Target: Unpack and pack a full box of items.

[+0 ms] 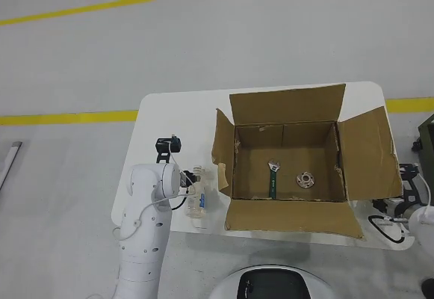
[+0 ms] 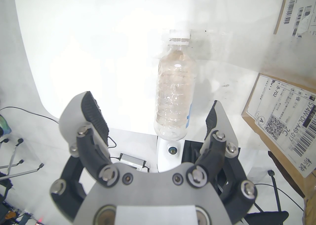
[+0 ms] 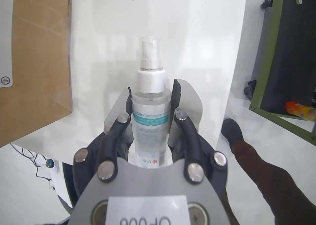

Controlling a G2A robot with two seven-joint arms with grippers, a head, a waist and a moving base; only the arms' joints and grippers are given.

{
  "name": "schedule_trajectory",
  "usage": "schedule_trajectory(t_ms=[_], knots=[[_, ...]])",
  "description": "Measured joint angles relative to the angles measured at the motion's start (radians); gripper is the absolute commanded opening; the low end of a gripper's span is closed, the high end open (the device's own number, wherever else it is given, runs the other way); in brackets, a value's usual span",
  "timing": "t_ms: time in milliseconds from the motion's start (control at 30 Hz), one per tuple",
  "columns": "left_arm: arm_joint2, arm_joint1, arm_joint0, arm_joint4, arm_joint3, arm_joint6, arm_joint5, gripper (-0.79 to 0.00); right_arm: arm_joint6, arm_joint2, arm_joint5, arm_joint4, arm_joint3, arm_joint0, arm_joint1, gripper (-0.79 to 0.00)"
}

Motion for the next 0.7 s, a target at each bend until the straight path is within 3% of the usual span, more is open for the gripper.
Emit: schedule_trajectory(t_ms=[133, 200, 267, 333, 433, 700], knots=[[0.000, 0.000, 0.000, 0.000, 0.000, 0.000, 0.000, 0.000, 0.009, -0.013, 0.019, -0.010, 0.014, 0.017, 0.000, -0.502], [0.000, 0.000, 0.000, 0.000, 0.000, 0.000, 0.000, 0.000, 0.015, -0.017, 0.027, -0.016, 0.016, 0.024, 0.001, -0.483], [0.000, 0.000, 0.000, 0.000, 0.000, 0.000, 0.000, 0.000, 0.022, -0.018, 0.033, -0.018, 0.017, 0.030, 0.002, -0.406], [0.000, 0.000, 0.000, 0.000, 0.000, 0.000, 0.000, 0.000, 0.028, -0.017, 0.036, -0.018, 0.016, 0.035, 0.003, -0.397], [0.000, 0.000, 0.000, 0.000, 0.000, 0.000, 0.000, 0.000, 0.035, -0.013, 0.036, -0.014, 0.015, 0.039, 0.004, -0.160], [0.000, 0.000, 0.000, 0.000, 0.000, 0.000, 0.000, 0.000, 0.057, 0.031, 0.053, 0.017, -0.030, 0.052, 0.009, -0.132]])
